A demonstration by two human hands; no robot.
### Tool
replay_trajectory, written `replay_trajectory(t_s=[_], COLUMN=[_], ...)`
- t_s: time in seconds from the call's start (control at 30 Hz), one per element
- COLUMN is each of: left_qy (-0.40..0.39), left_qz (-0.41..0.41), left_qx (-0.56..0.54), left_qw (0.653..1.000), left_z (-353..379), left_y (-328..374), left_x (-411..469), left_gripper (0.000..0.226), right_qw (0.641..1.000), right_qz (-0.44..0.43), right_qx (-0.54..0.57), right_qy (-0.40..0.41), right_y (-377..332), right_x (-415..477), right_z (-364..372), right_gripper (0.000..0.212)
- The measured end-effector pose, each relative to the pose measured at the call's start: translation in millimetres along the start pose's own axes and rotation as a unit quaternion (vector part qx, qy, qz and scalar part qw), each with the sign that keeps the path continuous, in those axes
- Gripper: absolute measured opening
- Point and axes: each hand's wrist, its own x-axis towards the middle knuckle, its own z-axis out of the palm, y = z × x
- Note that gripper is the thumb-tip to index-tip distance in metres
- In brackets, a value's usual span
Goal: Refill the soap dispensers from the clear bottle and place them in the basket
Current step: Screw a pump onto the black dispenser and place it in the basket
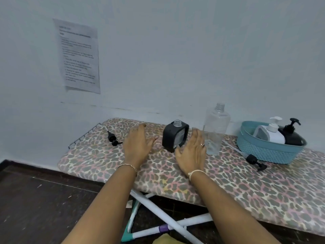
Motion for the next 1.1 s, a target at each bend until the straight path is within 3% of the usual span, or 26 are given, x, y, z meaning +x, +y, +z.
replay_trajectory(t_s=[0.17, 0.33, 0.67, 0.9, 1.1], left_qy=[0.013, -0.041, -0.053, -0.016, 0.073], left_qz=[-0.042, -0.124, -0.141, -0.158, -0.221], left_qx=[0.035, 0.000, -0.044, -0.123, -0.264], left_qw=[0.998, 0.991, 0.988, 0.980, 0.936], left_z=[-13, -10, 0, 5, 4], left_y=[-60, -93, -101, -94, -77], left_x=[1, 5, 17, 21, 25], left_gripper=[0.049, 0.055, 0.023, 0.019, 0.013], right_qw=[0.997, 0.986, 0.984, 0.985, 0.984], right_qz=[0.039, 0.117, 0.138, 0.135, 0.137], right_qx=[0.037, 0.107, 0.098, 0.083, 0.089], right_qy=[-0.046, -0.053, -0.061, -0.066, -0.065], right_y=[-30, -46, -37, -37, -37], right_x=[-1, 6, 4, 5, 4], right_z=[19, 36, 57, 58, 56], right_gripper=[0.104, 0.115, 0.111, 0.108, 0.105])
